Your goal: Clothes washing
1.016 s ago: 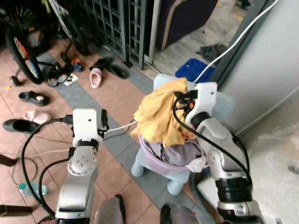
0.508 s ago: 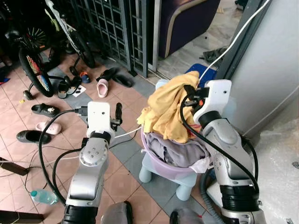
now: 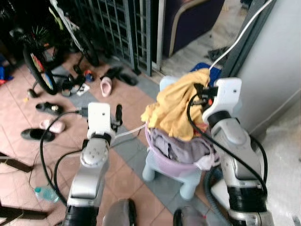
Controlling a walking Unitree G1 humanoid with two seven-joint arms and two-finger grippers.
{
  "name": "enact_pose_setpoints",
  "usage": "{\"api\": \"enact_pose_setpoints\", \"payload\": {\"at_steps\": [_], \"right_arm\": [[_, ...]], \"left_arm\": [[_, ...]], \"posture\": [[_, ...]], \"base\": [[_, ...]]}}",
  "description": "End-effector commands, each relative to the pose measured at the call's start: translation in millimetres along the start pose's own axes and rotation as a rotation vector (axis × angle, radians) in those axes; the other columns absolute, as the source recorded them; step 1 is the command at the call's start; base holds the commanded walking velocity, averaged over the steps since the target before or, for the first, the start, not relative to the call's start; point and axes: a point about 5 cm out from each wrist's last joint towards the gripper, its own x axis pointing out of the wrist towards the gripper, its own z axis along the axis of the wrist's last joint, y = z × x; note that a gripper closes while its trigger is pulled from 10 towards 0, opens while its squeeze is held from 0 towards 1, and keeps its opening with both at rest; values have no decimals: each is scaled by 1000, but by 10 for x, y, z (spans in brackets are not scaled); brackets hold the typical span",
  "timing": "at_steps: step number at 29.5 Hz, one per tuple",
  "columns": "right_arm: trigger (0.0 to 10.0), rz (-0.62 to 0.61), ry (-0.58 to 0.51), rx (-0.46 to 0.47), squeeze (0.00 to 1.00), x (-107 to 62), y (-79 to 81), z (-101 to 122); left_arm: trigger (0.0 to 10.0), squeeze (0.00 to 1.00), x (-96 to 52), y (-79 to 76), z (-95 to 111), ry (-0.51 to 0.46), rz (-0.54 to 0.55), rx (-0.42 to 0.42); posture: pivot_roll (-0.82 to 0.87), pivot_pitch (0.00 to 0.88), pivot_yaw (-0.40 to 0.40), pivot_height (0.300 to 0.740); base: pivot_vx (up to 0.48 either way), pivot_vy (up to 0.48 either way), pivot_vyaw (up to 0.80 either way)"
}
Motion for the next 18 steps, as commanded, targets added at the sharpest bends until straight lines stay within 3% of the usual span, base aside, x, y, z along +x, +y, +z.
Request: {"api": "enact_pose_setpoints", "payload": {"at_steps": [1,9,18], "right_arm": [[10000,1,-20,-8,0,3,25,29],[10000,-24,-12,-19,0,6,-29,23],[10000,-57,-11,-42,0,3,-80,14]], "left_arm": [[10000,0,7,23,3,-6,7,8],[10000,0,22,13,6,-13,1,6],[10000,0,17,22,8,-22,-6,-16]], "posture": [[-63,36,63,740],[-67,38,64,740],[-66,46,63,740]], "base": [[-240,0,0],[-122,0,0],[0,0,-707]]}}
